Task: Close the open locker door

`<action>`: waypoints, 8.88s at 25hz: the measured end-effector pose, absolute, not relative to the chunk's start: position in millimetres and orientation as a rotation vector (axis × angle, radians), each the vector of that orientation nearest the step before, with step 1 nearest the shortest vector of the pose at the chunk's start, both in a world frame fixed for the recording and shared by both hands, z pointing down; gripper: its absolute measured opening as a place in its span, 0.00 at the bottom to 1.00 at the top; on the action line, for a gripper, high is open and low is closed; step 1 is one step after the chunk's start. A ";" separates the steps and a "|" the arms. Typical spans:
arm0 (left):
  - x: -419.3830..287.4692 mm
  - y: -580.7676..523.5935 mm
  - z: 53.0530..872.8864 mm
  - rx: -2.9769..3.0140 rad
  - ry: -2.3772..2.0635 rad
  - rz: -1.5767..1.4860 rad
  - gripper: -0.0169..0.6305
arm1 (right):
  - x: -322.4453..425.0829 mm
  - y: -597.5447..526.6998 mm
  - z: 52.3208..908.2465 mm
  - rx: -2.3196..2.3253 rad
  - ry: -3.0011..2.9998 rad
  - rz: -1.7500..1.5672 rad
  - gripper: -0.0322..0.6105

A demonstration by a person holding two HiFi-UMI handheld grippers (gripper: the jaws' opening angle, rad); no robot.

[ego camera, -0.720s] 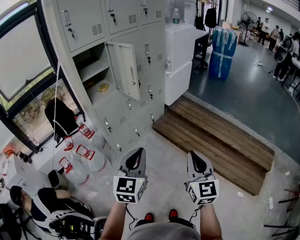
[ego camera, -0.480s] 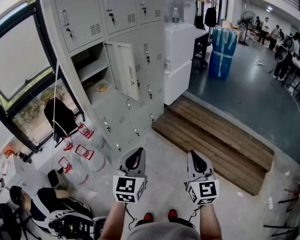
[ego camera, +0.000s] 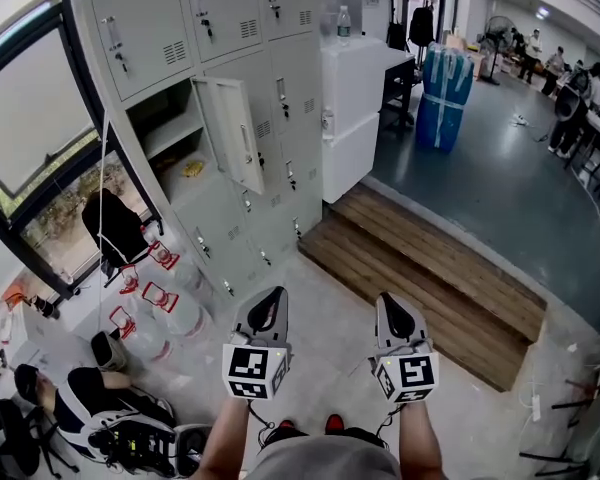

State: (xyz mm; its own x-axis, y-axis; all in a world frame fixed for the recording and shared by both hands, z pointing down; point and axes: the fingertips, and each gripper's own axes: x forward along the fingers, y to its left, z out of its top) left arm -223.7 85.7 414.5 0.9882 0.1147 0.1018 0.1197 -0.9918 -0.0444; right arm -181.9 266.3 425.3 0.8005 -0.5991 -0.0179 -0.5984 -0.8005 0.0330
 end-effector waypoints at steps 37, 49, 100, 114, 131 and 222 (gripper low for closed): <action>275.3 21.0 430.9 -3.087 -0.196 -0.199 0.06 | 295.2 181.1 437.3 2.891 -1.080 -0.030 0.08; 294.3 -36.2 439.1 -3.094 0.072 -0.251 0.06 | 355.8 84.9 436.8 2.782 -1.421 -0.027 0.08; 51.5 -142.1 427.1 -2.580 1.831 -0.239 0.06 | 184.7 -178.6 422.2 1.337 -2.850 -0.038 0.36; 44.3 -133.1 424.8 -2.508 1.917 -0.224 0.06 | 183.9 -183.3 422.4 1.328 -2.852 -0.030 0.26; -0.3 -200.9 421.7 -2.519 1.879 -0.186 0.06 | 116.2 -217.9 421.2 1.345 -2.819 -0.079 0.24; -23.9 -432.2 446.7 -2.938 1.178 -0.195 0.06 | 158.3 -348.0 430.1 2.230 -2.112 -0.125 0.14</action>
State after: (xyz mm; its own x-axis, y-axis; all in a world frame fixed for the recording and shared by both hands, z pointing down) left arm -23.9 -432.2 446.7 0.7168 -0.6860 0.1252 -0.6897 -0.7239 -0.0181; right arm 158.3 -348.0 430.1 0.0539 -0.9985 -0.0125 -0.9930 -0.0549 0.1050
